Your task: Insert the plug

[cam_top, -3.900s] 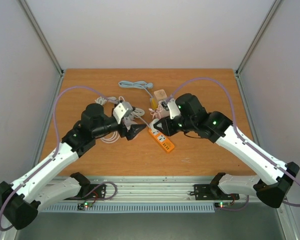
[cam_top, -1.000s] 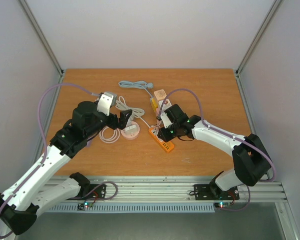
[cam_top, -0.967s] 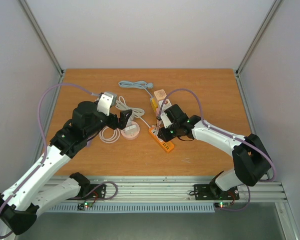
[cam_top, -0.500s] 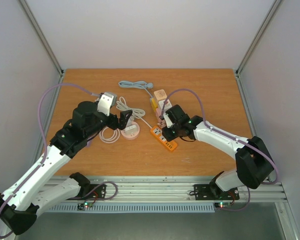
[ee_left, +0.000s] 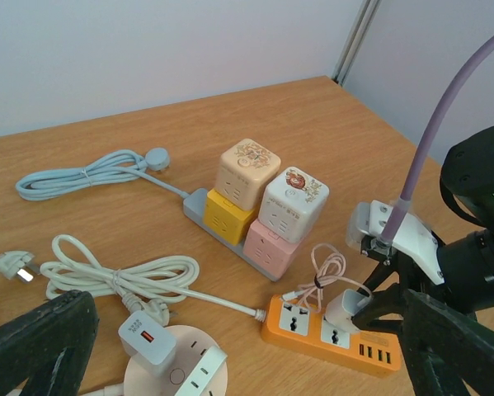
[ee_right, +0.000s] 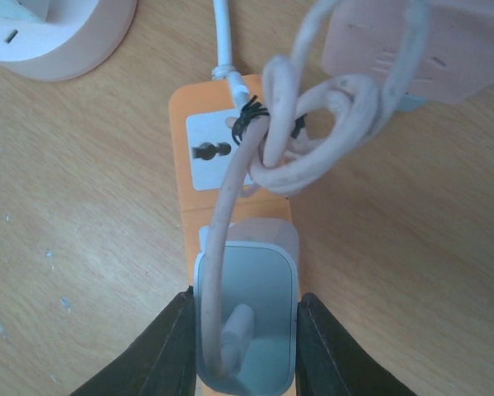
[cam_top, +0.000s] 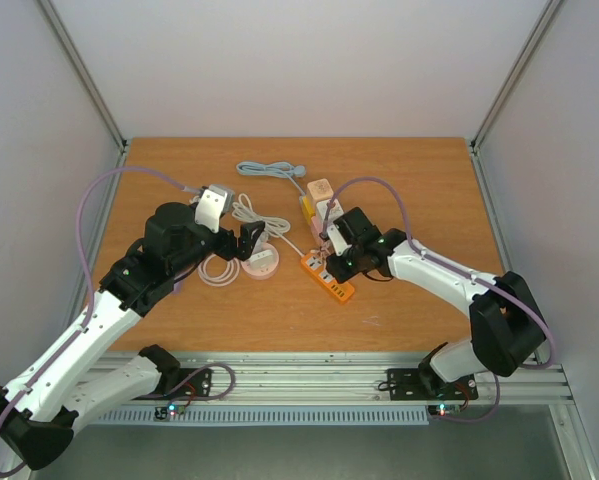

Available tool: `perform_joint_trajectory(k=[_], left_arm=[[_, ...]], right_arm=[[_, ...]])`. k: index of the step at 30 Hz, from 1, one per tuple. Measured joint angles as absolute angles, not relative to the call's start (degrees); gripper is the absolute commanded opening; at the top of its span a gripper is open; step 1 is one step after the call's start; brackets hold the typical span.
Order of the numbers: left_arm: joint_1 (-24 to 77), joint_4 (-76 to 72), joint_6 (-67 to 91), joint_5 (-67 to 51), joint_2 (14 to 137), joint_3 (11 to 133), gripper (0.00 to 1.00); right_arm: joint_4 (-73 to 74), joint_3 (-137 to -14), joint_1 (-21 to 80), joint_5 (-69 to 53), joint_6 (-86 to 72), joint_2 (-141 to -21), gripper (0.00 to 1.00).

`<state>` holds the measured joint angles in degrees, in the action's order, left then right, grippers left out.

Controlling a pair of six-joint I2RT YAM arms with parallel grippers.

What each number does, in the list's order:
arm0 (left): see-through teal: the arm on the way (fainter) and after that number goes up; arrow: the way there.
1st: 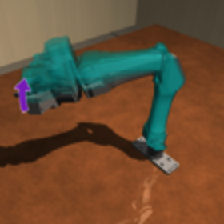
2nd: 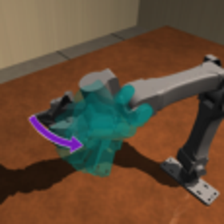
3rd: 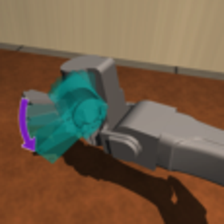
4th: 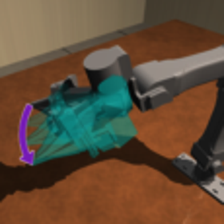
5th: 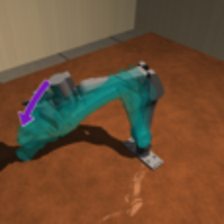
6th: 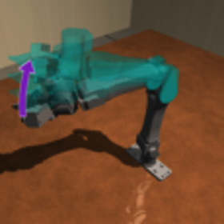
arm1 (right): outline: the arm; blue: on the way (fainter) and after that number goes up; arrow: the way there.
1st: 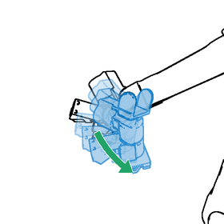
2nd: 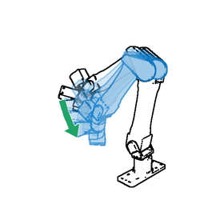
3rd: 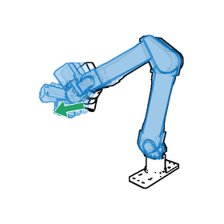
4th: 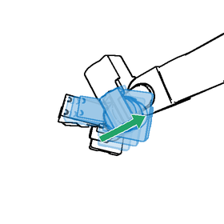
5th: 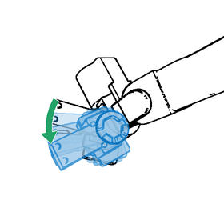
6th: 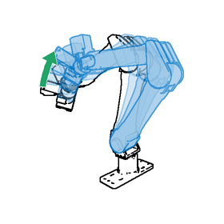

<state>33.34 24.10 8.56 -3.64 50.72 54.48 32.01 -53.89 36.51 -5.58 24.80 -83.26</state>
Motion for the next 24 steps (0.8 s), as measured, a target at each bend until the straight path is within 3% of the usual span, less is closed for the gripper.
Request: perform_joint_trajectory(k=[24], left_arm=[[33.08, 24.16, 8.54, -3.92, 51.16, 54.48, 0.99]], right_arm=[[32.93, -56.64, 38.37, -9.96, 18.98, -87.88, 0.06]])
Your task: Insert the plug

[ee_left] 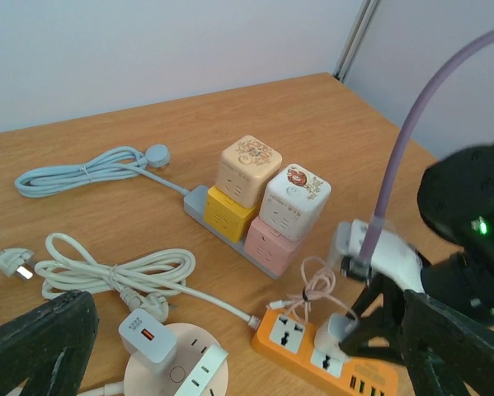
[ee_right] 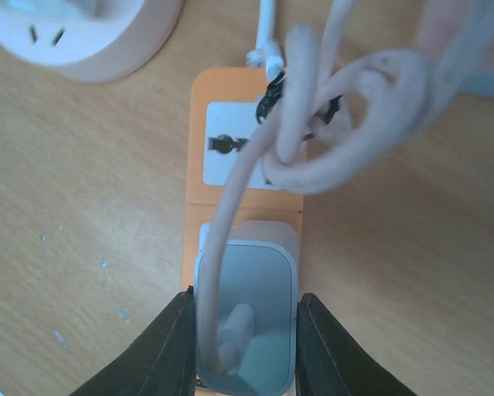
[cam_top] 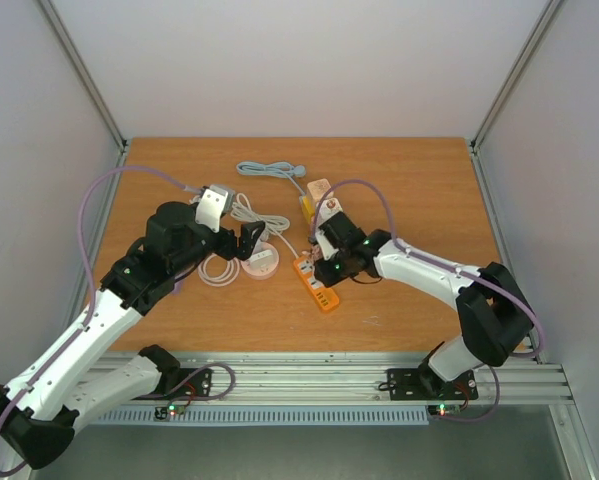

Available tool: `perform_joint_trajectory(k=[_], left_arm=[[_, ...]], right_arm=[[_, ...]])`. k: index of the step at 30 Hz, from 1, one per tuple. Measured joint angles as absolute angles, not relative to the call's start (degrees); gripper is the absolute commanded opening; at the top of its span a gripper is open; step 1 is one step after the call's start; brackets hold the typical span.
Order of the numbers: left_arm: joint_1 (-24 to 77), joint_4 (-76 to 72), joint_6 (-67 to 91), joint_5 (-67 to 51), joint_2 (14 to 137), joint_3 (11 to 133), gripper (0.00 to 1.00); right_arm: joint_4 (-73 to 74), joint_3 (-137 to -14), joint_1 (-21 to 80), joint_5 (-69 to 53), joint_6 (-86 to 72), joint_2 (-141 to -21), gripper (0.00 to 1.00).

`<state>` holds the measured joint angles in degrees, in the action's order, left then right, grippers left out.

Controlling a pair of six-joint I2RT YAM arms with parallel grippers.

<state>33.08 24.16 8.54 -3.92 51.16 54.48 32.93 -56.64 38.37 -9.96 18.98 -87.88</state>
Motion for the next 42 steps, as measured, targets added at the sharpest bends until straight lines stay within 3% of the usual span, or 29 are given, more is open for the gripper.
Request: perform_joint_trajectory(k=[6, 12, 19, 36, 38, 42], left_arm=[[32.99, 24.16, 8.54, -4.12, 51.53, 54.48, 0.99], [32.80, 24.18, 8.56, -4.27, 51.53, 54.48, 0.99], [32.73, 24.25, 8.75, -4.03, 51.53, 54.48, 0.99], [32.69, 27.59, 10.85, -2.11, 51.35, 54.57, 0.99], [32.69, 28.53, 11.86, -0.93, 51.59, 55.00, 0.99], [32.69, 31.90, 15.73, 3.18, 53.08, 57.60, 0.99]], right_arm=[[32.23, -55.70, 47.86, 0.25, 12.43, -87.92, 0.07], [30.79, -54.68, 49.25, 3.88, 5.93, -87.72, 0.10], [29.63, -55.05, 49.41, 4.60, 1.19, -88.33, 0.26], [28.36, -55.75, 47.18, 2.17, -1.87, -89.67, 0.27], [28.01, -56.42, 47.18, 2.61, -2.13, -90.37, 0.33], [28.88, -57.14, 47.18, 3.11, -2.92, -90.78, 0.56]])
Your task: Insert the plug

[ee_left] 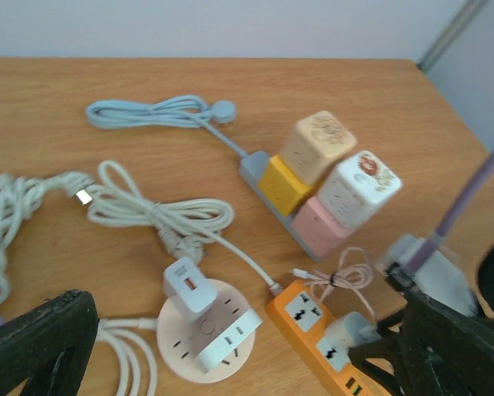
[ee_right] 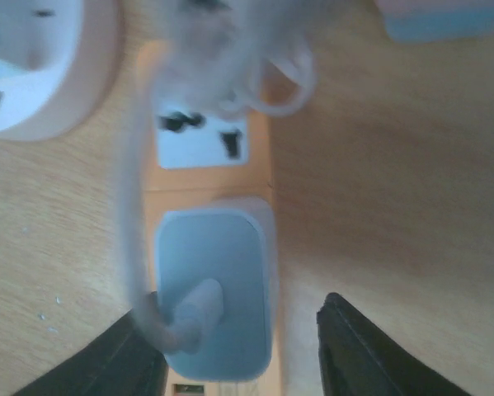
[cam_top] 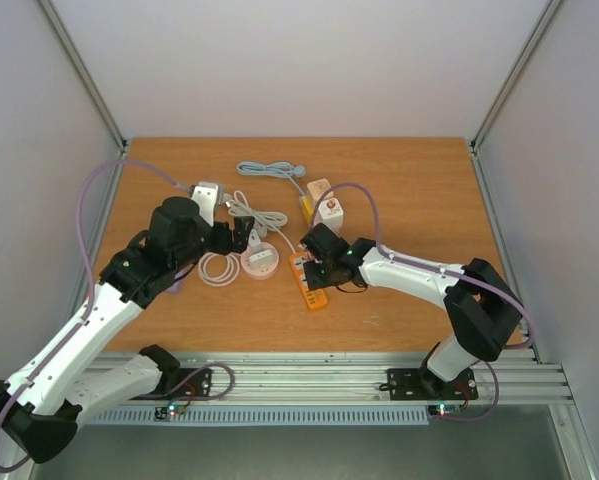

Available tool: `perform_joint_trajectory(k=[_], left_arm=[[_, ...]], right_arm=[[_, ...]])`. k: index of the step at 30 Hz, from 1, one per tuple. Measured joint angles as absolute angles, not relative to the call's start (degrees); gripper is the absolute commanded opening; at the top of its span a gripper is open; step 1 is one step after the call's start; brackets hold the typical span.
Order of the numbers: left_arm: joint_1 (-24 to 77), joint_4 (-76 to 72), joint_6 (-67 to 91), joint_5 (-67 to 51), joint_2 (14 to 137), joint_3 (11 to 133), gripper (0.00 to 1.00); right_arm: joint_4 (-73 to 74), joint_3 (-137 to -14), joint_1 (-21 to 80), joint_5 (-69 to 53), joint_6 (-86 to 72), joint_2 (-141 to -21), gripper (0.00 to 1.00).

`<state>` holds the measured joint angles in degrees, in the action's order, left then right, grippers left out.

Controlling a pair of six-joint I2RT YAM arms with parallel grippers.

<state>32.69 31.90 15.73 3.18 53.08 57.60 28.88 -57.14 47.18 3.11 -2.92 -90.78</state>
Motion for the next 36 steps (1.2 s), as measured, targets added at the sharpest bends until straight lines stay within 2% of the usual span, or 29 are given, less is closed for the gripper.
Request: perform_joint_trajectory(k=[4, 7, 15, 26, 28, 31, 36], left_arm=[[32.69, 38.44, 23.55, 9.26, 53.95, 60.86, 0.99], [32.64, 43.38, 28.93, 12.12, 53.84, 62.54, 0.99], [32.42, 52.34, 33.01, 13.93, 49.01, 62.83, 0.99], [32.45, 60.93, 30.50, 19.27, 34.94, 64.55, 0.99], [32.45, 62.11, 29.45, 20.60, 33.74, 66.54, 0.99], [32.42, 63.31, 27.44, 22.98, 31.92, 70.22, 0.99], [32.42, 63.81, 23.92, 25.96, 28.91, 74.46, 0.99]], right_arm=[[34.85, -57.93, 46.89, 3.92, -2.92, -89.97, 0.74], [38.26, -62.22, 46.87, 4.56, -2.74, -87.70, 0.81], [41.28, -67.79, 46.87, 8.32, -2.61, -74.63, 0.82], [58.57, -72.71, 46.54, 30.22, -5.21, -57.76, 0.84], [60.97, -73.47, 46.54, 33.04, -5.65, -54.59, 0.87], [64.16, -73.97, 46.54, 36.93, -6.20, -48.95, 0.98], [67.46, -73.19, 46.54, 43.46, -6.85, -40.21, 0.99]])
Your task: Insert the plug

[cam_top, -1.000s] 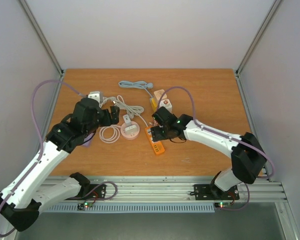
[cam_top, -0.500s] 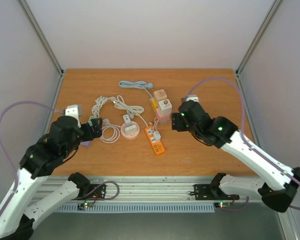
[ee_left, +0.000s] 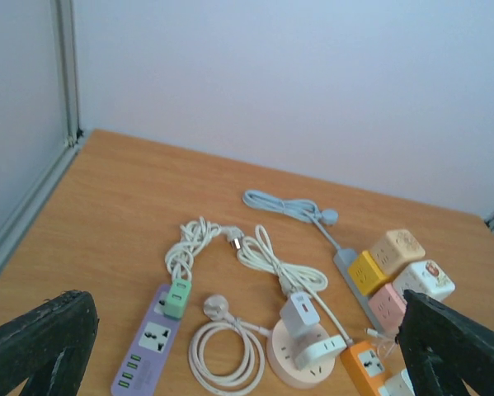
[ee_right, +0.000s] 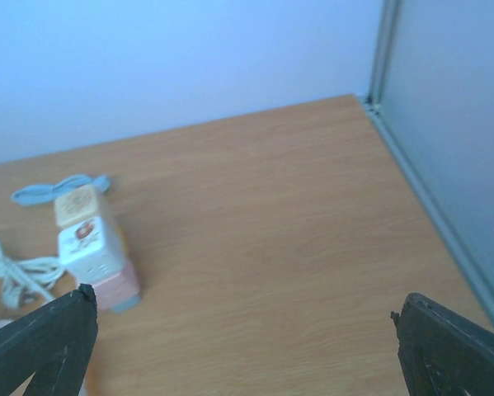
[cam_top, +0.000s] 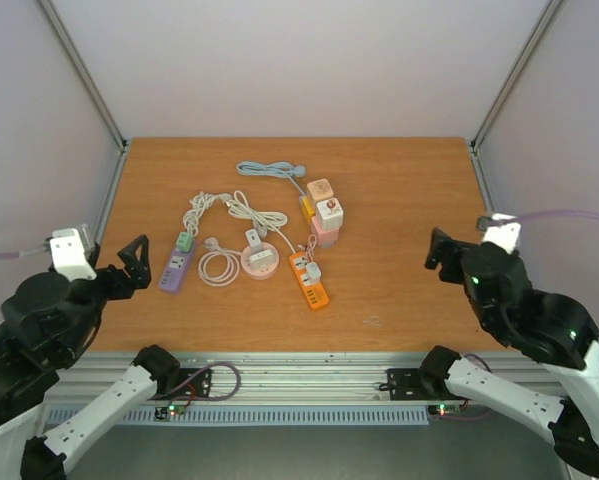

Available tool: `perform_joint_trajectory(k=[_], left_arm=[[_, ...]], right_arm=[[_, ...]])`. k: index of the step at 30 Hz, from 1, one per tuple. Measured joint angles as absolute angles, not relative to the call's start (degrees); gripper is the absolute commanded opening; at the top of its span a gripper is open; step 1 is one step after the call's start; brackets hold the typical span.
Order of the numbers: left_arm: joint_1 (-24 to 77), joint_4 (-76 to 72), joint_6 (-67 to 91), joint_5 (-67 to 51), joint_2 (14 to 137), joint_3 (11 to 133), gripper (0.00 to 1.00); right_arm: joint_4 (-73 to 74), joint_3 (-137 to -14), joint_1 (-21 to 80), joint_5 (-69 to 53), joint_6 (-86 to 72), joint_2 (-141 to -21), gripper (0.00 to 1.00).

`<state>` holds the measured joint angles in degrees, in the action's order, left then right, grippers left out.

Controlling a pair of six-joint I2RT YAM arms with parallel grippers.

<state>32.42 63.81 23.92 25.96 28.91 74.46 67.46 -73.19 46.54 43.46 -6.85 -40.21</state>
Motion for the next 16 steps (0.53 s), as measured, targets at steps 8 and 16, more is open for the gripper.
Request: perform_joint_trajectory(k=[8, 16], left_arm=[[32.45, 63.96, 21.12, 27.62, 27.68, 76.36, 0.99], [32.42, 63.07, 20.49, 27.27, 27.68, 75.29, 0.99]], right_arm=[[71.88, -70.70, 46.50, 49.95, -9.47, -34.41, 0.99], [72.97, -70.06, 46.50, 51.40, -10.70, -34.44, 0.98]])
